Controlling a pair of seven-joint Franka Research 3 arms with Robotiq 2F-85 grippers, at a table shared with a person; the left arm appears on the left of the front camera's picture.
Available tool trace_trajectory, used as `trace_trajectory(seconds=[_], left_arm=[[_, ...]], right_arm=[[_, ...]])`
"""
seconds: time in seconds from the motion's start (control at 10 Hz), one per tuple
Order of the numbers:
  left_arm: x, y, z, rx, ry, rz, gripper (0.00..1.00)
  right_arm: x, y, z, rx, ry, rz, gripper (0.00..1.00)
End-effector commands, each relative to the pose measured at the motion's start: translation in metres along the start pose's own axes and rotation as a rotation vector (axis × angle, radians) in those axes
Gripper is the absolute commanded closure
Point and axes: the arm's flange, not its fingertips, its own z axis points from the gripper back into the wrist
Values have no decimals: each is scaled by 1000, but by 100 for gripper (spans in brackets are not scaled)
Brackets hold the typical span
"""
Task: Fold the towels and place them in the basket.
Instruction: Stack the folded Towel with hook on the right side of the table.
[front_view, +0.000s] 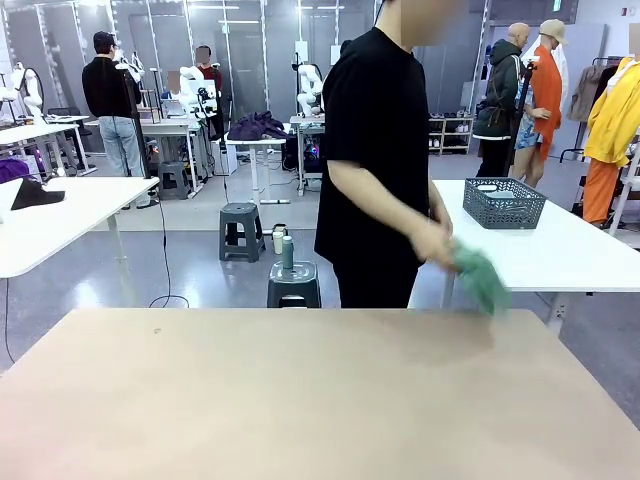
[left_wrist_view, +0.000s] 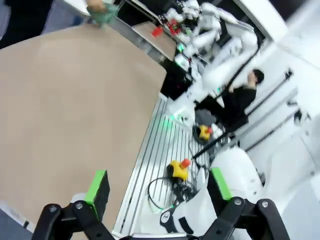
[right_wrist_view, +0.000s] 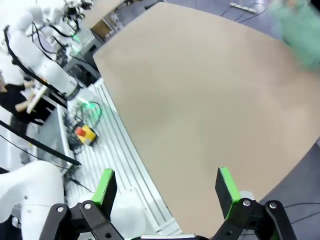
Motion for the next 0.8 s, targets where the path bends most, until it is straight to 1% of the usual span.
trace_trajectory(seconds=[0.0, 0.2, 0.3, 0.4, 0.5, 0.7], left_arm=[[13, 5, 14, 53, -127, 95, 0], [12, 12, 10, 71, -138, 159, 0], [13, 13, 10, 94, -156, 149, 0], [-2, 10, 15, 45, -129, 137, 0], [-2, 10, 15, 45, -129, 137, 0], [-2, 10, 15, 45, -129, 137, 0]], right_arm=[[7, -9, 8, 68, -49, -120, 0], [2, -15, 10, 88, -70, -158, 0], [4, -19, 8, 91, -63, -197, 0], [6, -24, 6, 91, -60, -251, 0], [-7, -18, 4, 90, -52, -148, 0], [-7, -18, 4, 90, -52, -148, 0]])
